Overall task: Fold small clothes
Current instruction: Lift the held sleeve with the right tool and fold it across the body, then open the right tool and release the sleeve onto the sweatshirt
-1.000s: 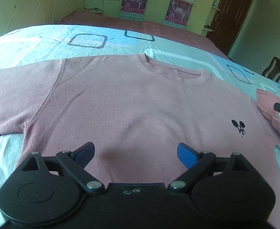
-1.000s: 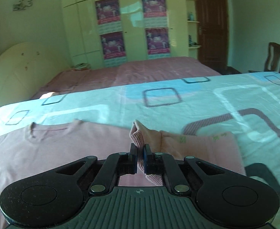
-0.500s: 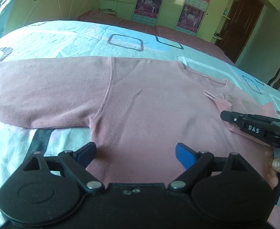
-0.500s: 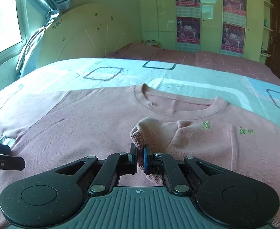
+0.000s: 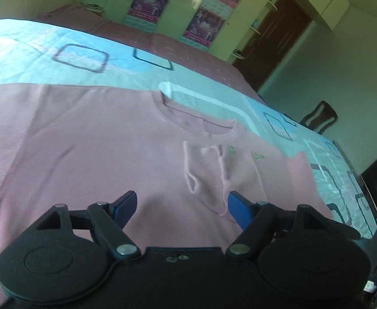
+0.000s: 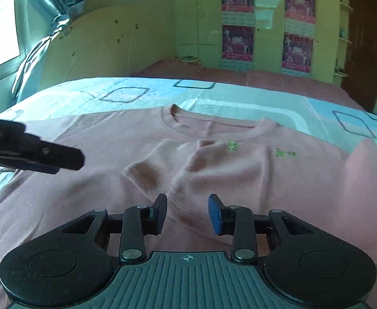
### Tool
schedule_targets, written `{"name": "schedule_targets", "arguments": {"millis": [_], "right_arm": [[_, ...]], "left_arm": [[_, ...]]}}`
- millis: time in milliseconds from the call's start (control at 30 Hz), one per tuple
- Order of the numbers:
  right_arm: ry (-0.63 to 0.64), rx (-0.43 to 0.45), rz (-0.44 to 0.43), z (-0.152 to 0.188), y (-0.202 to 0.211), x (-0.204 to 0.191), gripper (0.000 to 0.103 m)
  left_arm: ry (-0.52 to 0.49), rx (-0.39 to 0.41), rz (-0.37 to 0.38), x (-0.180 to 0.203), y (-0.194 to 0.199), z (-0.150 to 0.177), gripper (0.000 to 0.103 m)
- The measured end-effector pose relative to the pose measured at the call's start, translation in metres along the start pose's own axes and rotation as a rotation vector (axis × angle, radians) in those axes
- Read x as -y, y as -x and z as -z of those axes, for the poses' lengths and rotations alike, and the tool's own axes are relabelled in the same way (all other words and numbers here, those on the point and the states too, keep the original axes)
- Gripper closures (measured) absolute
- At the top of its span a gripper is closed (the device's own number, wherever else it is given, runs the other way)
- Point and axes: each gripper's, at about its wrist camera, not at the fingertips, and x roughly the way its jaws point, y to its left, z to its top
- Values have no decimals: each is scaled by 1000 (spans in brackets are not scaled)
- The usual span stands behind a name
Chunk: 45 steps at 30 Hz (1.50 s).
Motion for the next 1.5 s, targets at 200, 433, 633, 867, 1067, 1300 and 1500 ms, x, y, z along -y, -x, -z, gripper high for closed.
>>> {"name": "schedule_targets", "arguments": {"millis": [200, 433, 633, 867, 1067, 1300, 1500], "right_arm": [[-76, -34, 123, 27, 41, 59, 69], [-266, -52, 279, 46, 61, 130, 68], [-291, -50, 284, 40, 56, 149, 69], [-295, -57, 268, 41, 54, 156, 69], [-137, -65, 304, 33, 54, 140, 69], [178, -82, 348, 30, 46, 104, 69], [319, -84, 384, 37, 45, 100, 96]], "left_arm": [[-26, -96, 5, 22, -50, -4, 62], [-62, -60, -4, 40, -64, -8, 98], [-87, 148, -72, 29, -1, -10, 98], [-16, 74, -164, -10, -10, 6, 98], [-11, 65, -151, -10, -11, 11, 88], [18, 57, -124, -17, -8, 10, 83], [6, 72, -86, -12, -6, 10, 98]]}}
